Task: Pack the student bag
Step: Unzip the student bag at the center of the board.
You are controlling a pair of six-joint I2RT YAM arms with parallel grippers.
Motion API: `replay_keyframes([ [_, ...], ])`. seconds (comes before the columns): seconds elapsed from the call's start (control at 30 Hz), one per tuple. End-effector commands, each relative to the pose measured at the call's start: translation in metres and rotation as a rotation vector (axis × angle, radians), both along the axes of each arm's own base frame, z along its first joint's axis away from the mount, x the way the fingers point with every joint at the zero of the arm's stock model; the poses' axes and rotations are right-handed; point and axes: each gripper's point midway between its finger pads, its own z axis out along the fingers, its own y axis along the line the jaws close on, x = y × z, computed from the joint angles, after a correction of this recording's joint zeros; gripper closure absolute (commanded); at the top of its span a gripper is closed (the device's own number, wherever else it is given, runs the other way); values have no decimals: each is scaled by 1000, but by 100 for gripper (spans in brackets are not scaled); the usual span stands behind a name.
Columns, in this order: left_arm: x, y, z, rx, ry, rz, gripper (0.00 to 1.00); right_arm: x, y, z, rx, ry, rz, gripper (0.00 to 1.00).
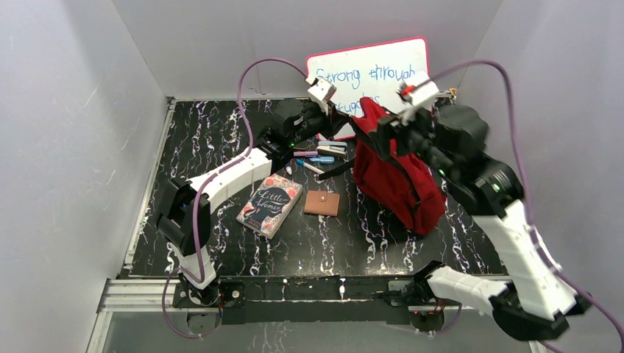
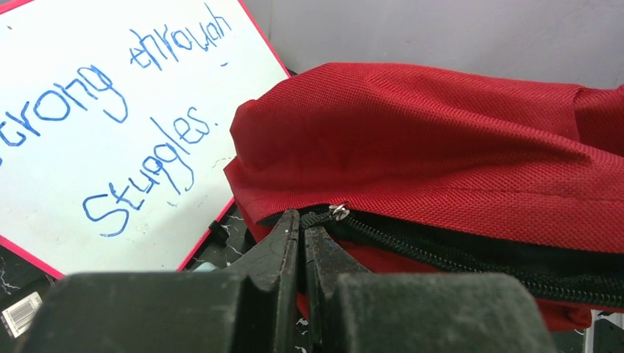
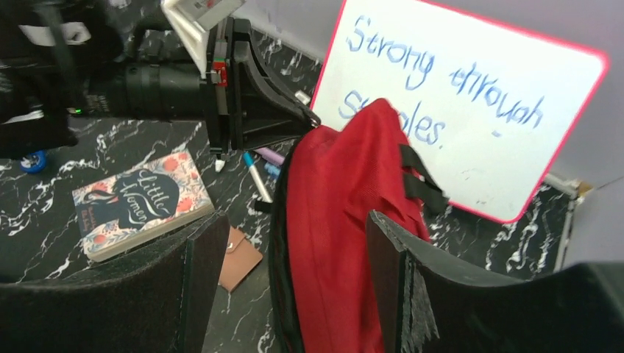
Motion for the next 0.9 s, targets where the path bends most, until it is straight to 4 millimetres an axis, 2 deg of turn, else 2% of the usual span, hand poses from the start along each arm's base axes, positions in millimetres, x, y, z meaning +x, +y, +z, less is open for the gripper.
replay_keyframes([
  [0.0,-4,-6,31,-44,-44,-9,100,23,19,-16,-23,142,-23,24],
  [0.1,-5,-9,33,-47,-48,-18,100,41,24,-17,-36,155,-69,24],
  [0.27,-9,-12,35,-47,-53,-33,100,69,19,-21,-101,140,-167,24],
  [0.37,-11,-14,36,-47,-55,-41,100,77,15,-27,-156,145,-200,24],
  [0.6,-13,-17,34,-47,-52,-50,100,78,3,-27,-205,111,-230,26],
  [0.8,-12,-19,33,-44,-49,-50,100,71,14,-40,-238,136,-138,23],
  [0.87,-13,-20,33,-43,-50,-52,100,73,13,-44,-254,140,-147,22],
])
